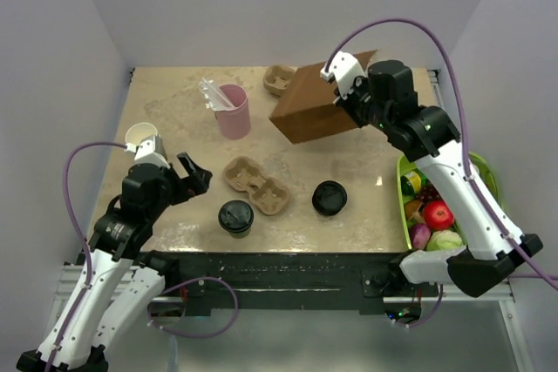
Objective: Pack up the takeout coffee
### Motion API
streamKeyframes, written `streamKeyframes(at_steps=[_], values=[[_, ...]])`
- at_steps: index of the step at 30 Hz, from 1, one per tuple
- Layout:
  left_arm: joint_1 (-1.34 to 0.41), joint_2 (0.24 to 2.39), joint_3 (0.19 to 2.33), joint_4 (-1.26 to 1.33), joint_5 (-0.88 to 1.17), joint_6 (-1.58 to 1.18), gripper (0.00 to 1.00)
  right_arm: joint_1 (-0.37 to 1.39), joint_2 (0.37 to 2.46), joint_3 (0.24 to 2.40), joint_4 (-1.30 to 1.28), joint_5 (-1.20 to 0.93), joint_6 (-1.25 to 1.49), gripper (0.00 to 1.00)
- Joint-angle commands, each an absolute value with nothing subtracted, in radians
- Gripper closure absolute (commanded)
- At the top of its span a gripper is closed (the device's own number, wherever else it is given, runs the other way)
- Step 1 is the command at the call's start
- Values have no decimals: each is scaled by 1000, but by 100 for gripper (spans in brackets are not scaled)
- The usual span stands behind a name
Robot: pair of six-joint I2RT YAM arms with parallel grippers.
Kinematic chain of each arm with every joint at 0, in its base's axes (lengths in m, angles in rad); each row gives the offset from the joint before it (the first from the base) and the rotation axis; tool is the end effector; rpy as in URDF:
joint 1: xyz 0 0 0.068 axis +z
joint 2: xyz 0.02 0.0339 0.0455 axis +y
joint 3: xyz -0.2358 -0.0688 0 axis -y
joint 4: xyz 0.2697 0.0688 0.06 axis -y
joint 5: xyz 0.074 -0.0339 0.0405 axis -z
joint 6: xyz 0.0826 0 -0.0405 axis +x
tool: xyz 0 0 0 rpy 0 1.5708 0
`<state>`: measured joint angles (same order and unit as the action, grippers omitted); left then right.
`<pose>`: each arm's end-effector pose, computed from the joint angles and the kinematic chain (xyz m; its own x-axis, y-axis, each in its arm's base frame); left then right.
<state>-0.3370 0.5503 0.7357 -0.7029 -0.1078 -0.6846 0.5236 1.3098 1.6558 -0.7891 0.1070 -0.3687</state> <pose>0.1999 -0.0606 0.2683 -0.5138 -0.4862 -0.7069 -0.1089 0.8542 -0.5083 0.2933 0.1591 0.4223 -0.1973 -0.5277 -0.8262 -0.5196 0.7709 -0.3683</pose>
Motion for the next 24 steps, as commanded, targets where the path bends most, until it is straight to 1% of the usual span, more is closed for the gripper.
streamKeyframes(at_steps=[1,4,8,10,19,24], values=[[-341,557,799,-666,-94,-646,0,560,1348,1687,-908,349,-781,100],[-341,560,799,-670,-107,-646,0,568,1410,1739,-1005,504,-807,100],[-341,581,804,-673,-113,-644,0,580,1463,1827,-1074,580,-796,100],[-341,591,802,-680,-120,-644,0,584,1483,1829,-1066,619,-784,100],[-339,589,815,-715,-155,-641,0,589,1551,1784,-1157,634,-641,99],[-341,580,830,-738,-183,-641,0,606,1497,1724,-1125,539,-686,97]])
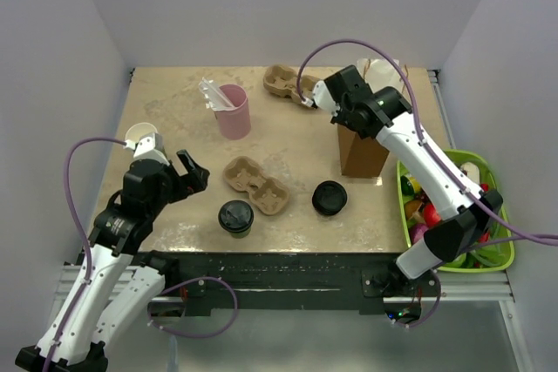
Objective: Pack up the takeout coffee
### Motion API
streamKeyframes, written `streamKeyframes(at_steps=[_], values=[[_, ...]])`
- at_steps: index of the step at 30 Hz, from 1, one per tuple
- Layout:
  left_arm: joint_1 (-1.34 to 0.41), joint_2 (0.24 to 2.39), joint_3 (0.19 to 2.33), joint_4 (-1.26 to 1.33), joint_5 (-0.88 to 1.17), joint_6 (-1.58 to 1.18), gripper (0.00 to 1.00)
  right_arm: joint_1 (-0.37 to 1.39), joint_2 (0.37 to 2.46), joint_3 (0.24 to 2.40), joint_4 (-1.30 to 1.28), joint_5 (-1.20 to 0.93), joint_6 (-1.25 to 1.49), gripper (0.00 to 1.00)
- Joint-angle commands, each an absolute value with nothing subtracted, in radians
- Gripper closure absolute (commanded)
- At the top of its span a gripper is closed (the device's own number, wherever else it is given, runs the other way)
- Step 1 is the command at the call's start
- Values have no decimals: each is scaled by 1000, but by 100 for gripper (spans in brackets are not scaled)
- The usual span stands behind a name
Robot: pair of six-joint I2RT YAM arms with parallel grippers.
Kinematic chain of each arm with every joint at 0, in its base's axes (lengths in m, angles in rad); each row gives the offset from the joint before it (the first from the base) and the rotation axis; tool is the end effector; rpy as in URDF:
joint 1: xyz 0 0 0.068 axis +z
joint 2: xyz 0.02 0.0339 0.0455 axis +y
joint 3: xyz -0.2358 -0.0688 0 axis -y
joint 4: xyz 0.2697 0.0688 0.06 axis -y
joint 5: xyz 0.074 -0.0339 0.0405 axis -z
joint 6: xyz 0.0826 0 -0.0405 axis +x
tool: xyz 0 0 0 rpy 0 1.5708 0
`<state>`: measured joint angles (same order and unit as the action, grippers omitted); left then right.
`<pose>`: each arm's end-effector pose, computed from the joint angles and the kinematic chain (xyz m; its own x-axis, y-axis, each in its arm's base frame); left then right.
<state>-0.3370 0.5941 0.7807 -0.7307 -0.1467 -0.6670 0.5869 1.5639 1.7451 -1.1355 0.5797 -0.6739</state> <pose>0.2038 -0.0586 0.2739 -0.5132 -0.4687 -0.7190 -0.1380 0.8719 -0.4698 0.3211 0.1592 0.3402 -0.4063 -0.8972 -0.1729 -0.5799 0.3994 -0.7100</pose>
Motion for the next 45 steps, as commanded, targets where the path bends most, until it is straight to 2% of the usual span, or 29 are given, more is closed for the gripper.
streamKeyframes(at_steps=[1,2,3,6,8,10,13,16,17,20,21,26,31,34,36,37,40,45], values=[[-339,578,831,-738,-183,-641,0,610,1487,1703,-1111,525,-693,96],[-339,575,831,-739,-183,-643,0,614,1476,1692,-1109,509,-707,96],[-339,575,831,-741,-183,-644,0,620,1453,1681,-1103,479,-712,89],[-339,580,834,-747,-183,-647,0,632,1411,1638,-1091,431,-719,61],[-341,584,838,-753,-181,-647,0,637,1385,1618,-1048,420,-724,38],[-339,587,839,-755,-179,-649,0,649,1332,1618,-955,423,-721,2],[-339,588,842,-761,-178,-650,0,660,1263,1675,-829,361,-645,2],[-339,584,841,-765,-181,-649,0,660,1207,1706,-683,234,-432,2],[-341,581,839,-765,-183,-649,0,660,1177,1703,-652,113,-267,2],[-339,574,842,-770,-181,-653,0,660,1181,1717,-620,-206,-107,2],[-341,571,842,-772,-181,-653,0,664,1183,1704,-605,-234,-59,2],[-339,563,854,-793,-186,-647,0,758,1166,1456,-457,-48,136,2],[-339,554,848,-821,-204,-646,0,981,1222,1315,-453,231,187,2],[-341,543,822,-821,-202,-643,0,1093,1236,1226,-360,270,30,2],[-339,540,807,-818,-204,-638,0,1126,1212,1143,-272,186,-235,2],[-339,541,802,-822,-204,-640,0,1126,1178,1032,-180,148,-458,2],[-341,545,801,-831,-196,-634,0,1126,1151,886,-213,23,-848,2],[-339,543,798,-822,-193,-627,0,1109,1236,914,-340,-146,-922,2]])
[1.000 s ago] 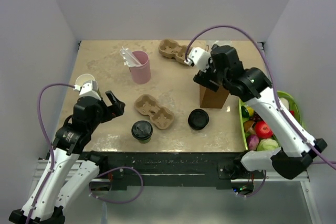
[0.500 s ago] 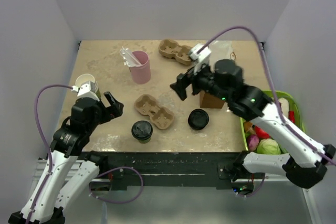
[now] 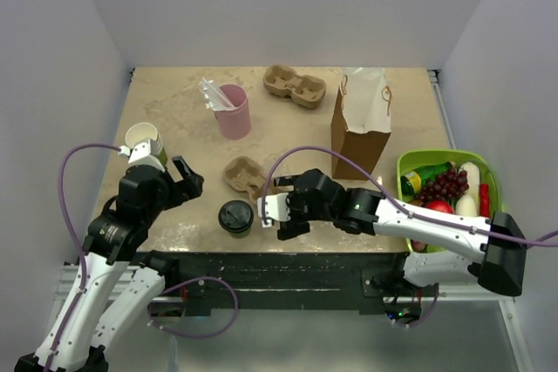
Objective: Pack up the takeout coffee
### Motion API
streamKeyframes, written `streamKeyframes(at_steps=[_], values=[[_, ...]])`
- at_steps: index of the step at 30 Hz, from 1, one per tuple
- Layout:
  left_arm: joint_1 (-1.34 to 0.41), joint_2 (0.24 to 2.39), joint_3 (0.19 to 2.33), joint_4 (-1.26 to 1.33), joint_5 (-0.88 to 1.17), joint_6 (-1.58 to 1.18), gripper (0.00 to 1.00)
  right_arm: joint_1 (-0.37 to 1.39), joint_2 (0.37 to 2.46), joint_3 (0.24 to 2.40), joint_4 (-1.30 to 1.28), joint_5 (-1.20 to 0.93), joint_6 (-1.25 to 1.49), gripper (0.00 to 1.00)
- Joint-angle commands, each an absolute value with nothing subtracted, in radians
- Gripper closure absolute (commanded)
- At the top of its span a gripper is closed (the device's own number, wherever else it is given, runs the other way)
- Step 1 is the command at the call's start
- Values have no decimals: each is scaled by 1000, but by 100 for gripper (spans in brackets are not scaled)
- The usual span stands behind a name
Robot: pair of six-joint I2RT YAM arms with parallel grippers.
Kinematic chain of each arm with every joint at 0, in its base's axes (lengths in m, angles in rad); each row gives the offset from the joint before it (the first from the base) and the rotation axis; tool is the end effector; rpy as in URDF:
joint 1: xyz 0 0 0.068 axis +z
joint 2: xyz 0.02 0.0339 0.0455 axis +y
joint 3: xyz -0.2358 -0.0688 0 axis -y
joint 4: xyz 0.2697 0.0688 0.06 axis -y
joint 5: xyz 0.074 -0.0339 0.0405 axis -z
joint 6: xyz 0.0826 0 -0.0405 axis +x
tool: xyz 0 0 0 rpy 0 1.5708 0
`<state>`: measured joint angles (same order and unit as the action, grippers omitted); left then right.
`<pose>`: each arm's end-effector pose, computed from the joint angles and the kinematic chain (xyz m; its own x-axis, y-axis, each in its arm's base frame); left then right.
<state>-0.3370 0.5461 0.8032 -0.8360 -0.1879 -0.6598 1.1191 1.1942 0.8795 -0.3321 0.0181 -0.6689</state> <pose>0.1881 -0.0496 0.2777 -0.5166 -0.4571 -0.7240 -0.1764 0.8843 -0.4323 0.1468 0.2992 0.2120 0.3476 -0.7041 -0.6193 -0.8639 0.0163 -0.5034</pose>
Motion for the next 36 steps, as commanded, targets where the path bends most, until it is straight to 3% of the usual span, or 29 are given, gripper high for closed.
streamKeyframes(at_steps=[1,14,22,26,28,33,36], values=[[-339,543,798,-822,-193,-627,0,1109,1255,920,-354,-149,-931,2],[-339,584,798,-816,-181,-614,0,911,1537,1012,-364,-351,-1118,6],[-339,630,796,-808,-166,-612,0,907,1643,1048,-342,-385,-1155,12],[-339,624,796,-805,-164,-611,0,900,1700,1075,-351,-384,-1152,26],[-339,620,796,-807,-167,-612,0,899,1706,1078,-353,-379,-1150,48],[-339,624,796,-807,-169,-611,0,894,1713,1081,-362,-406,-1146,66],[-339,626,796,-807,-170,-607,0,894,1697,1095,-394,-413,-1137,83]])
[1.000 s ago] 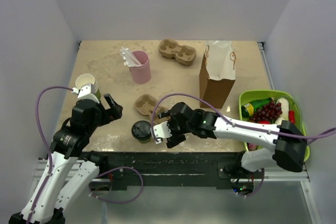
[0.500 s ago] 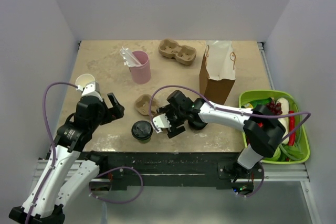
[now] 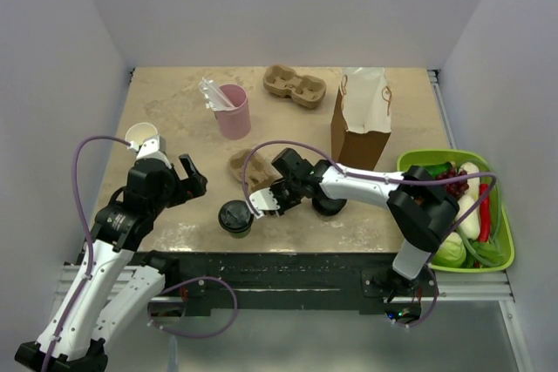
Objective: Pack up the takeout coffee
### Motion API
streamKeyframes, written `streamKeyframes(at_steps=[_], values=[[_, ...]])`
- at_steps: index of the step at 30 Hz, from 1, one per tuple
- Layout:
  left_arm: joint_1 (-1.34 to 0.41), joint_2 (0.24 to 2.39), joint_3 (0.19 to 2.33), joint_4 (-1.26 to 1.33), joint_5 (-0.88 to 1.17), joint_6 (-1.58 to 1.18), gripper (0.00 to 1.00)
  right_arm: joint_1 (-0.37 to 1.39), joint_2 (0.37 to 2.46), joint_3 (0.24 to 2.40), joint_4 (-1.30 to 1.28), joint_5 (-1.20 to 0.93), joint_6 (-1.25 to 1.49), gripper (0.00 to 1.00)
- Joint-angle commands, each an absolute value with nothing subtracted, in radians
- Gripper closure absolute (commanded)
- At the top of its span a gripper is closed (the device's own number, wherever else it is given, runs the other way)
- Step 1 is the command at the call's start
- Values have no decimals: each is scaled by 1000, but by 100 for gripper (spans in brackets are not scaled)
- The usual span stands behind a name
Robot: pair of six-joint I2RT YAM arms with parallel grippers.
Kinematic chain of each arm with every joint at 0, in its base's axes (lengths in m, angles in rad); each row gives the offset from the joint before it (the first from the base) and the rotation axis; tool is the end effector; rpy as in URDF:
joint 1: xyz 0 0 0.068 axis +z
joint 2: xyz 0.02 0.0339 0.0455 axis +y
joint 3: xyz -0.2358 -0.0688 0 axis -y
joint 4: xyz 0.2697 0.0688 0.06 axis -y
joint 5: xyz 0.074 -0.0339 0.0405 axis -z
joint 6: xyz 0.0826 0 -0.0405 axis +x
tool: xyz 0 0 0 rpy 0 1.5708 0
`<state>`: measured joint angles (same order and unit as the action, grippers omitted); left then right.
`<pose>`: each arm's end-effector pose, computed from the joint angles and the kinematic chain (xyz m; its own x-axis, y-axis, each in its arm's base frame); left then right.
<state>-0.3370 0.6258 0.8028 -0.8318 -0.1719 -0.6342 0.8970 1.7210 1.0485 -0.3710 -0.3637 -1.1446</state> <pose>0.2001 -0.0551 0.2635 -0.5802 -0.4153 -0.7007 -0.1813 0.9045 -0.3861 0.2140 0.3151 0.0949 0.5438 -0.6828 -0.4879 -0.8391 -0.4317 -0.3311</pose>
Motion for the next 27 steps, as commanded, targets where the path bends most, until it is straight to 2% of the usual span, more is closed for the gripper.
streamKeyframes(at_steps=[1,3,10,16,21,25,27], values=[[-339,624,795,-807,-170,-607,0,894,1687,1095,-400,-416,-1134,94],[-339,623,795,-807,-170,-607,0,896,1643,1092,-413,-426,-1123,100],[-339,612,793,-805,-173,-607,0,907,1420,1080,-456,-420,-1065,100],[-339,606,790,-798,-170,-604,0,927,1218,1186,-485,-315,-902,100],[-341,591,787,-795,-161,-603,0,927,1154,1363,-495,66,-611,100],[-341,577,781,-784,-147,-595,0,924,1157,1431,-529,324,-539,100],[-341,577,779,-781,-138,-591,0,914,1160,1474,-555,371,-522,100]])
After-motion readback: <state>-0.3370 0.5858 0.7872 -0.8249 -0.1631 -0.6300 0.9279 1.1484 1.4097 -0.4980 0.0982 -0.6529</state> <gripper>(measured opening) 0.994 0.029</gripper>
